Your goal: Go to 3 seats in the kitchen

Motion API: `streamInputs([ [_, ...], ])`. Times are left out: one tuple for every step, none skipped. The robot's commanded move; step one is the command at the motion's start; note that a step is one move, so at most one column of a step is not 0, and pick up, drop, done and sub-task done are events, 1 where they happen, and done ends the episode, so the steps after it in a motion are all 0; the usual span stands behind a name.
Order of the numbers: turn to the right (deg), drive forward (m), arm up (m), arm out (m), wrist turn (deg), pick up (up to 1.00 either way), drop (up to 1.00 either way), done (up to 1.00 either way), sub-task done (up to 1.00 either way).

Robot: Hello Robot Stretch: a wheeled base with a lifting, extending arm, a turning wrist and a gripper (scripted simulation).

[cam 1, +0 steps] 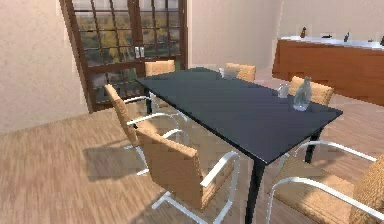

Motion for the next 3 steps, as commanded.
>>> streamInputs([
  [45.0, 0.0, 0.0, 0.0, 0.0, 0.0, 0.0, 0.0, 0.0],
  [6.0, 0.0, 0.0, 0.0, 0.0, 0.0, 0.0, 0.0, 0.0],
  [0.0, 0.15, 0.0, 0.0, 0.0, 0.0, 0.0, 0.0, 0.0],
])
